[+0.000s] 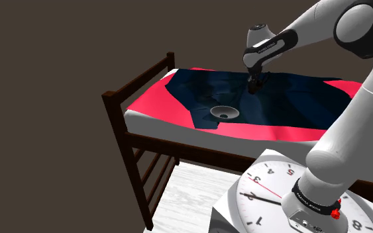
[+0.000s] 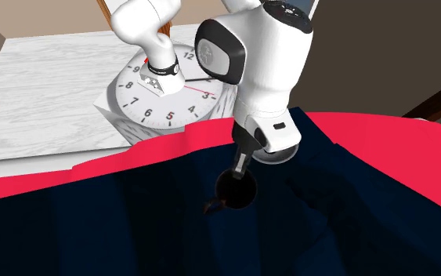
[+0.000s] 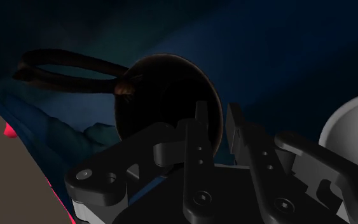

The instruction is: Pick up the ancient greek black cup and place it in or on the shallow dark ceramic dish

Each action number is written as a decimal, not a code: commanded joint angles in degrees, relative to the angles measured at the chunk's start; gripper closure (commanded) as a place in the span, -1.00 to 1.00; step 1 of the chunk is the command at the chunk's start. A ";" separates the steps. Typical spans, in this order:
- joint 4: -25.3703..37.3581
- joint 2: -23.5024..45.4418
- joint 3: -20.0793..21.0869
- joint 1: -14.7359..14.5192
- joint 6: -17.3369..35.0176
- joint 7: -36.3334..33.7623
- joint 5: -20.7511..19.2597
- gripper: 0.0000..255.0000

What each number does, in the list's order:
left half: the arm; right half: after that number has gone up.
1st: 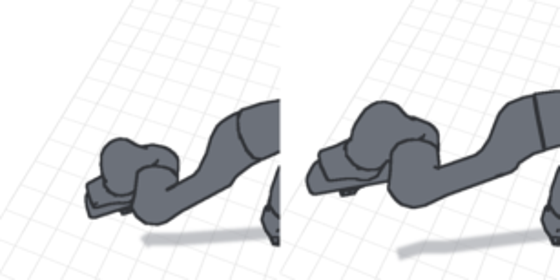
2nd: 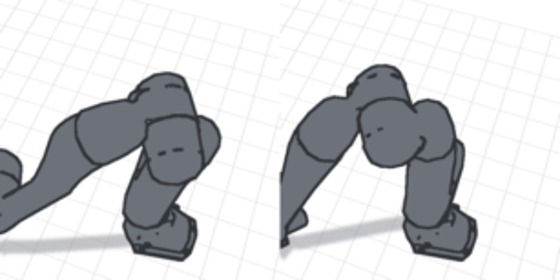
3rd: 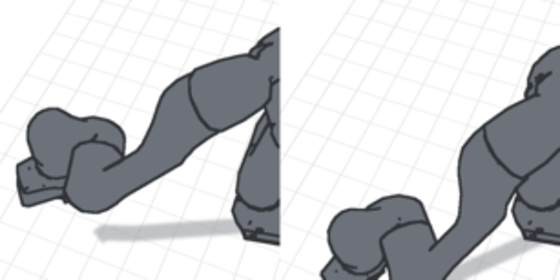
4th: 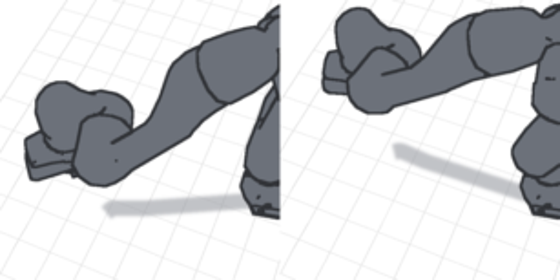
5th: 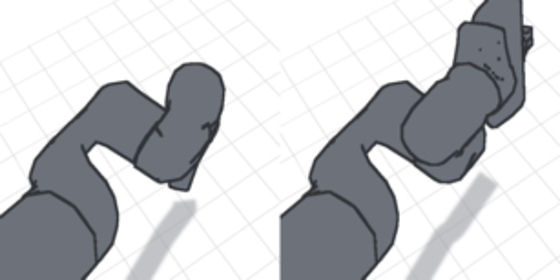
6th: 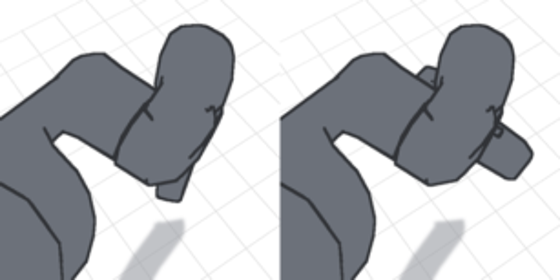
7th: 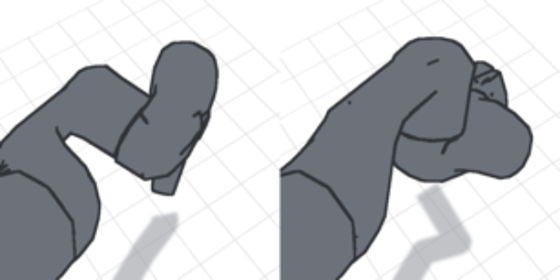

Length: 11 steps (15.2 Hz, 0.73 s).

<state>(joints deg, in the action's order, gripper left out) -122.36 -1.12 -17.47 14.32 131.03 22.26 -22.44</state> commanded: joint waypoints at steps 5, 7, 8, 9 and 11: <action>-2.57 -2.83 4.13 -3.66 -2.88 -8.28 -1.72 1.00; -3.05 -3.38 5.72 -5.00 -3.96 -11.16 -1.96 1.00; -3.19 -3.58 6.54 -5.66 -4.51 -12.56 -2.02 1.00; -3.27 -3.71 7.34 -6.34 -5.06 -13.95 -2.05 1.00; -3.23 -3.80 8.96 -7.69 -6.19 -16.67 -2.00 1.00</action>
<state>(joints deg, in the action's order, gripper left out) -126.10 -5.15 -9.23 7.25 125.52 6.76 -24.57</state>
